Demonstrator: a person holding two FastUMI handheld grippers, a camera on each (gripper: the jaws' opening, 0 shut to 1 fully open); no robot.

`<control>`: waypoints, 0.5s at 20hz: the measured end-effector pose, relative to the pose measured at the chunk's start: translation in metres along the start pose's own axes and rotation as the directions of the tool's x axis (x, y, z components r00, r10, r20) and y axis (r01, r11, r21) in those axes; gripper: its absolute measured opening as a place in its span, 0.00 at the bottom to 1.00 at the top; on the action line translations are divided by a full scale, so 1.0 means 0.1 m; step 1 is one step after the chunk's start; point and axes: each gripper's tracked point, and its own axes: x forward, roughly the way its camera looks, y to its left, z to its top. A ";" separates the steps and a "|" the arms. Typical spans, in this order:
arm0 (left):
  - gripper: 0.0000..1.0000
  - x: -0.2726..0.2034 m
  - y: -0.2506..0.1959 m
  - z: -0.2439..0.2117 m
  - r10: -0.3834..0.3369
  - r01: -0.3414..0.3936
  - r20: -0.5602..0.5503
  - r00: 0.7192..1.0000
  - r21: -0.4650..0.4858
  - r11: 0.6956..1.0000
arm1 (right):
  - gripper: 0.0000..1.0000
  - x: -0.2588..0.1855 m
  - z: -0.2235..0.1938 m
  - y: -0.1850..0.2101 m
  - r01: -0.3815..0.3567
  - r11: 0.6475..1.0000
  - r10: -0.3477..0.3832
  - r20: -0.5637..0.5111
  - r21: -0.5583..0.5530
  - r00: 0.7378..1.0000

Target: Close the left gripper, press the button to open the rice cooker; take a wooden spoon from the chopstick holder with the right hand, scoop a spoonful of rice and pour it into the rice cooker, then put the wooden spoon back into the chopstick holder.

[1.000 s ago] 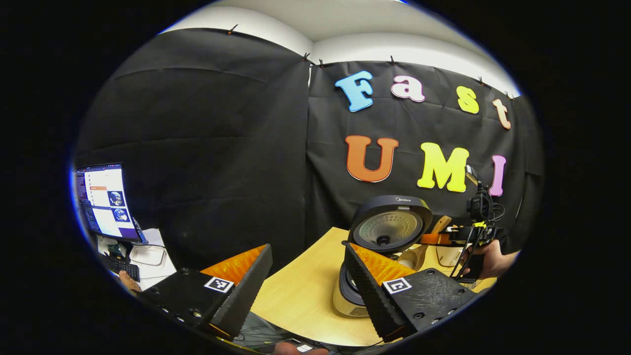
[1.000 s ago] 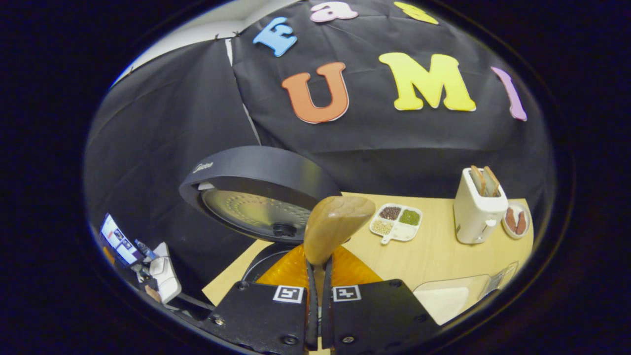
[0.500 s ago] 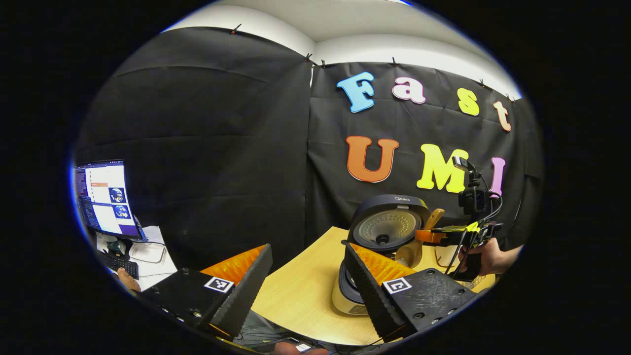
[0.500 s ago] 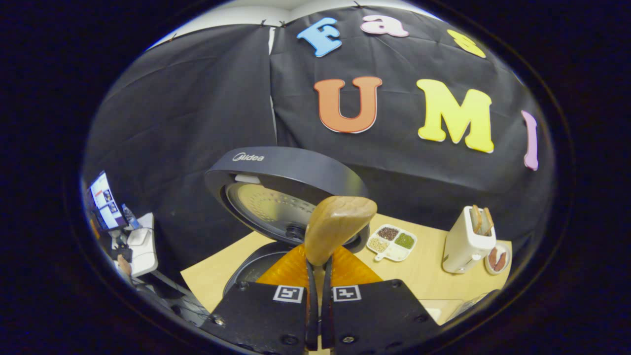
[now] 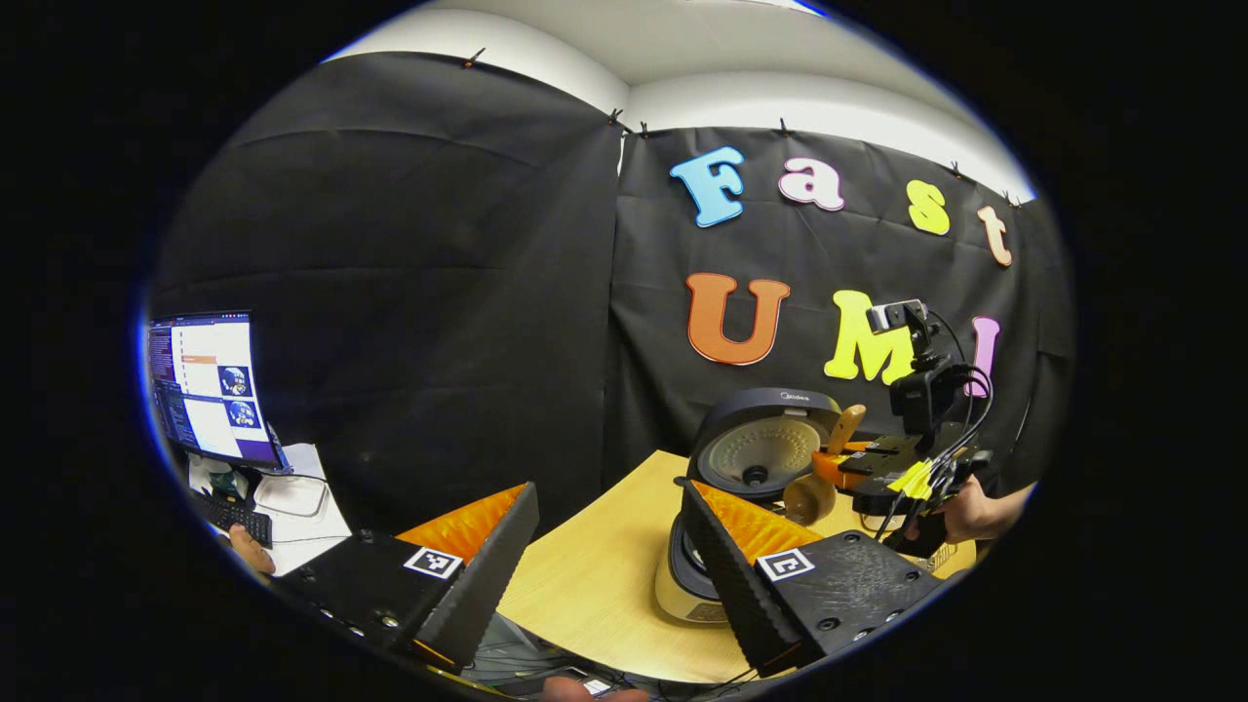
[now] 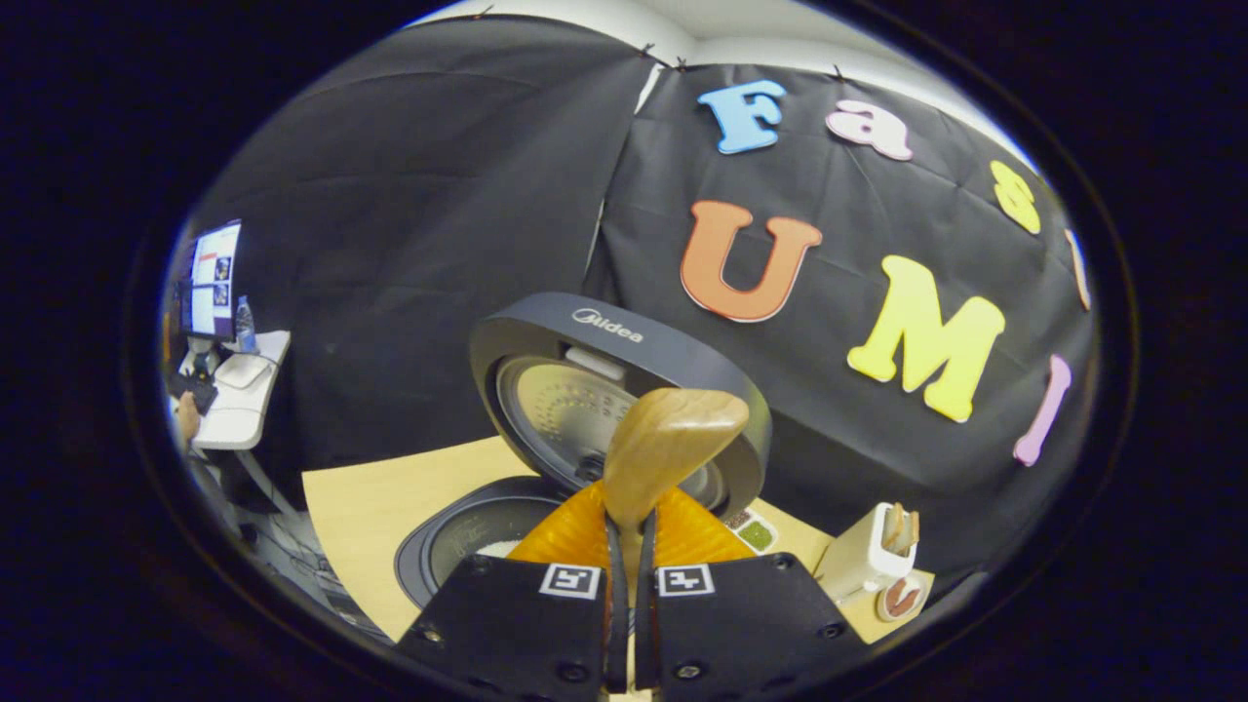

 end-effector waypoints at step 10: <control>0.95 -0.05 -0.03 0.03 -0.001 0.001 0.002 1.000 0.016 1.000 | 0.08 -0.19 0.10 -0.01 -0.038 0.991 0.033 0.040 0.130 0.999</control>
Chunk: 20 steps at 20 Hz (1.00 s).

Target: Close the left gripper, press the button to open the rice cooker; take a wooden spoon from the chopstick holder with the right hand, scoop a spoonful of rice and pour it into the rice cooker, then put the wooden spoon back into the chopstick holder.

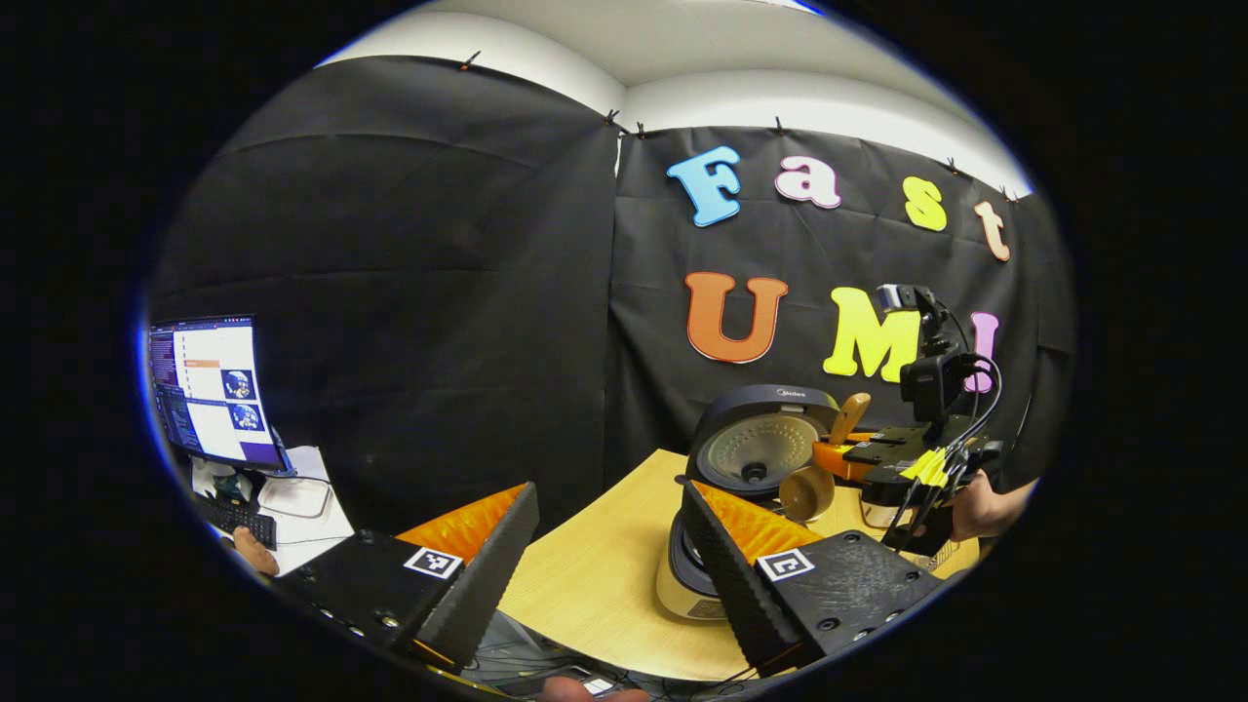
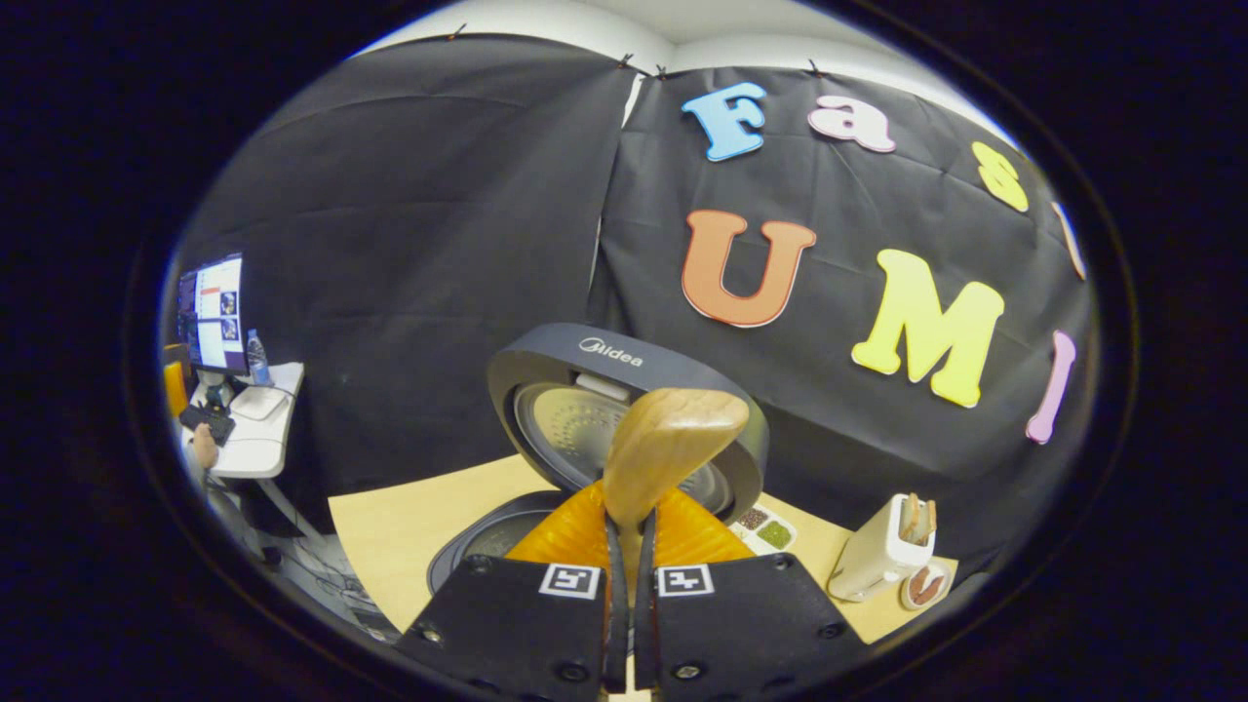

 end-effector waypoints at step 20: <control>0.94 0.10 -1.33 0.19 -0.195 0.194 0.027 0.980 0.046 0.980 | 0.08 -1.83 -0.59 -2.66 0.259 0.808 -0.288 -0.029 0.529 0.957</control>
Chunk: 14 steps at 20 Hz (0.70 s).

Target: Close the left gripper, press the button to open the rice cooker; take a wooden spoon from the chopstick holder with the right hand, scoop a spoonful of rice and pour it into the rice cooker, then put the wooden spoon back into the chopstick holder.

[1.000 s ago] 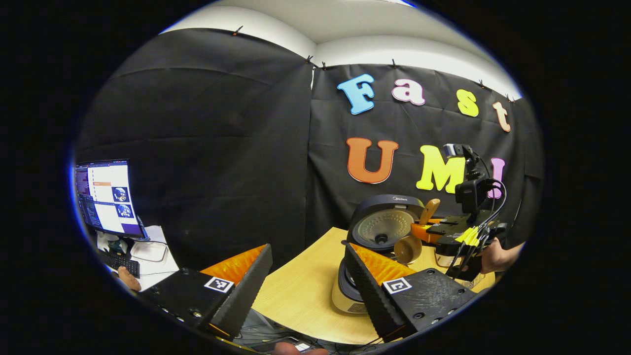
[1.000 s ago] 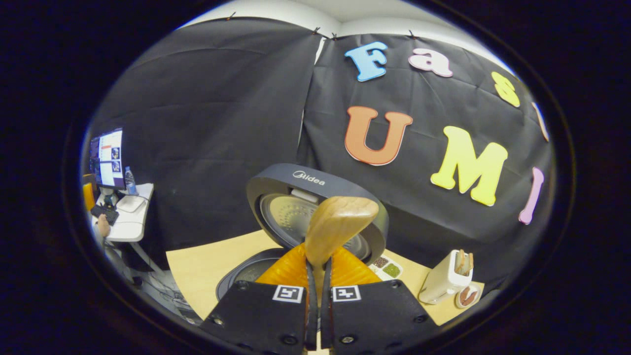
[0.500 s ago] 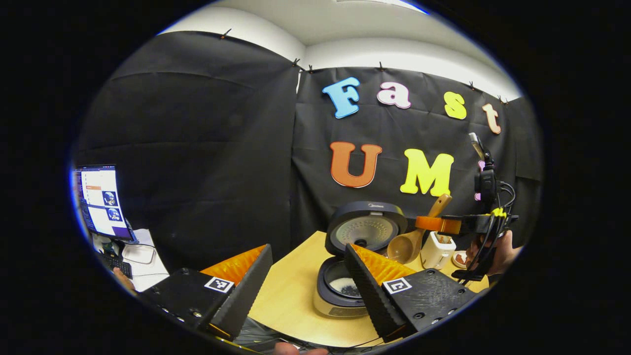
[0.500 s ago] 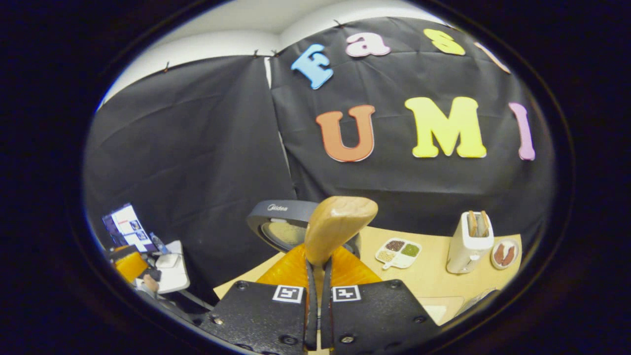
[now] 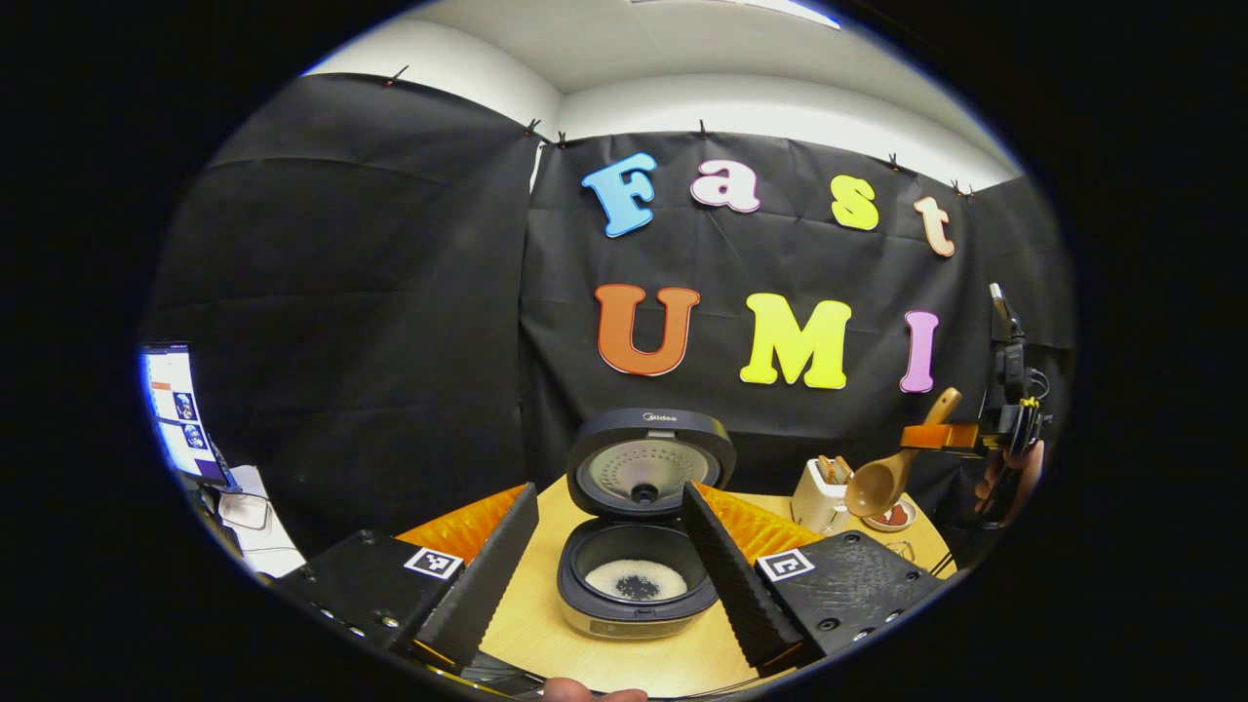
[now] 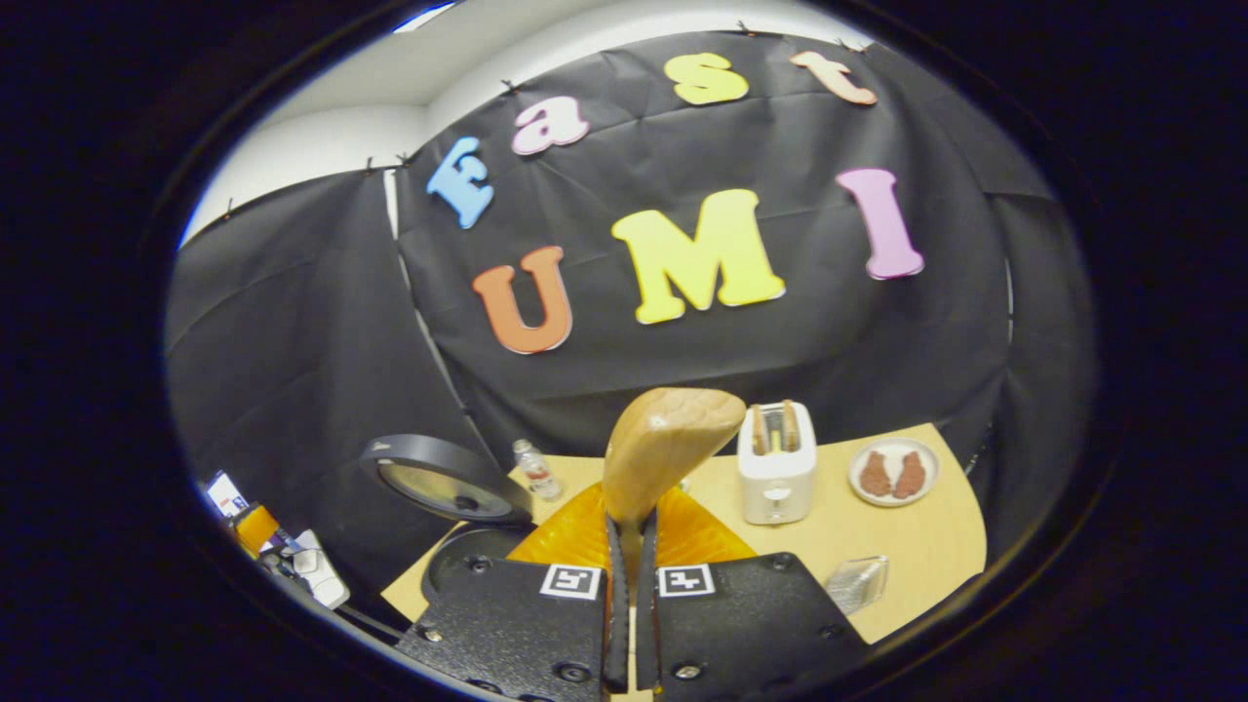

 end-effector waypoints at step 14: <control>0.95 0.46 -0.36 0.15 0.016 -0.018 -0.037 0.999 -0.035 0.999 | 0.08 0.34 -1.12 -2.19 0.305 0.947 -0.283 -0.183 0.104 0.942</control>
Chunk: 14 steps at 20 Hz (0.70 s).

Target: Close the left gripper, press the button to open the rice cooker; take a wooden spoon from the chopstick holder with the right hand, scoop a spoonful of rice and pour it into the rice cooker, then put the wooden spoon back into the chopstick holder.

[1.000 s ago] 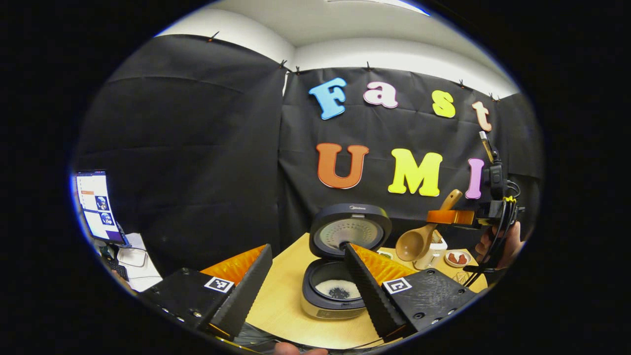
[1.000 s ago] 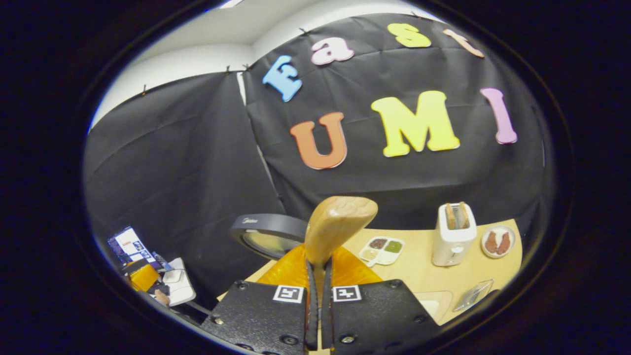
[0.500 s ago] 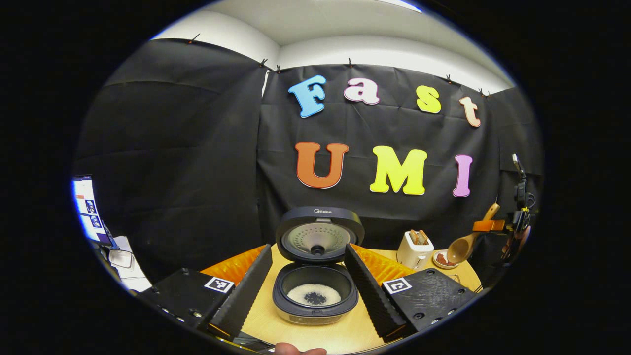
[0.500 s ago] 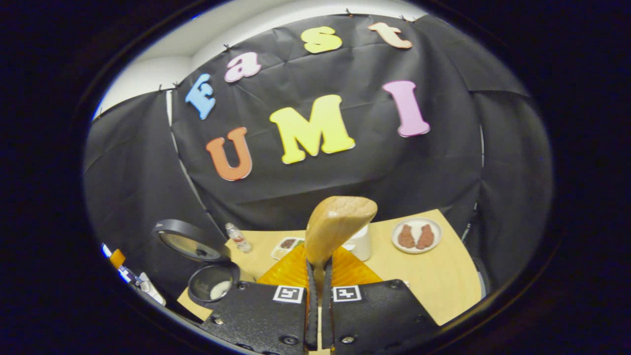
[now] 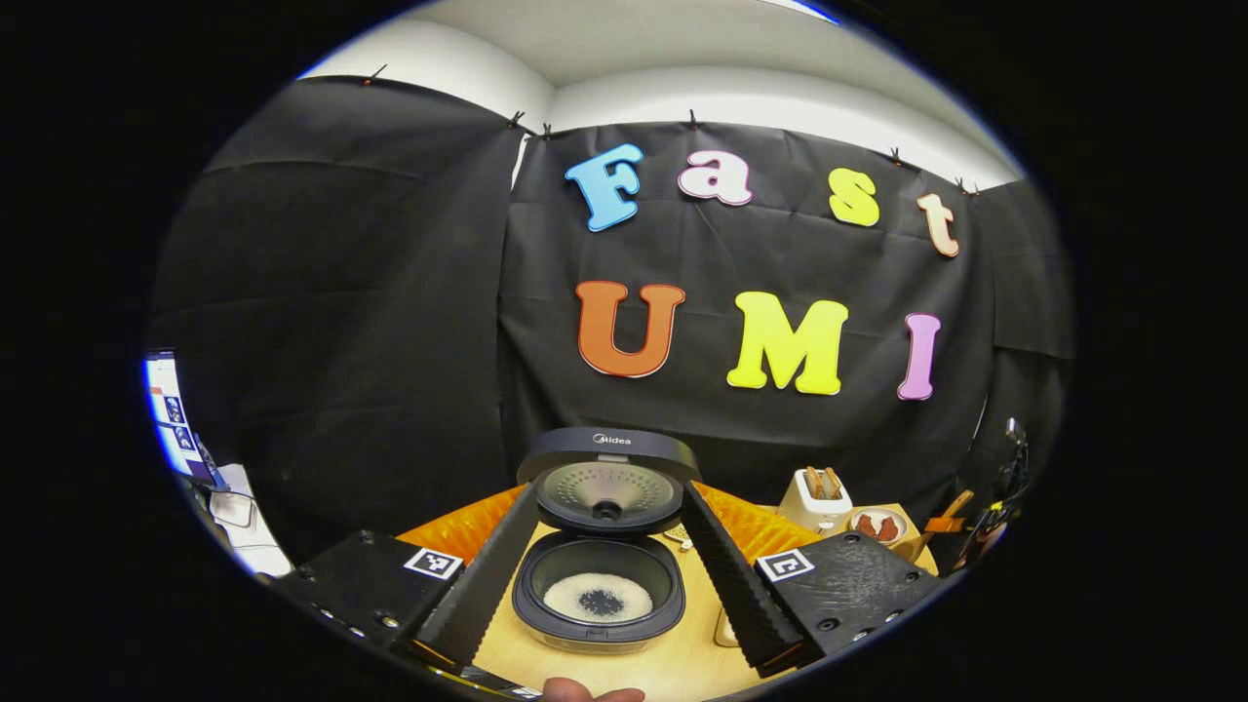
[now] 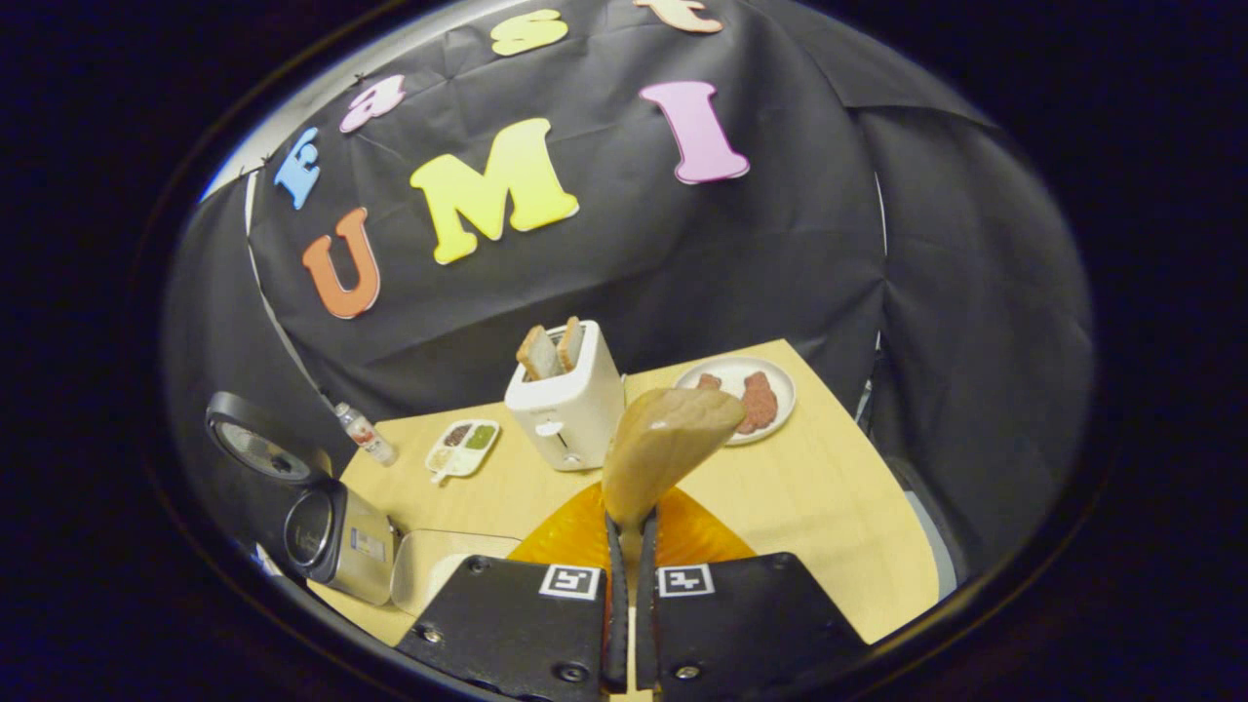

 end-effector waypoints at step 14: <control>0.95 0.19 -0.04 -0.05 0.046 -0.048 -0.050 0.998 -0.035 0.998 | 0.13 0.59 -0.62 -0.32 0.030 0.999 -0.028 -0.050 0.043 0.998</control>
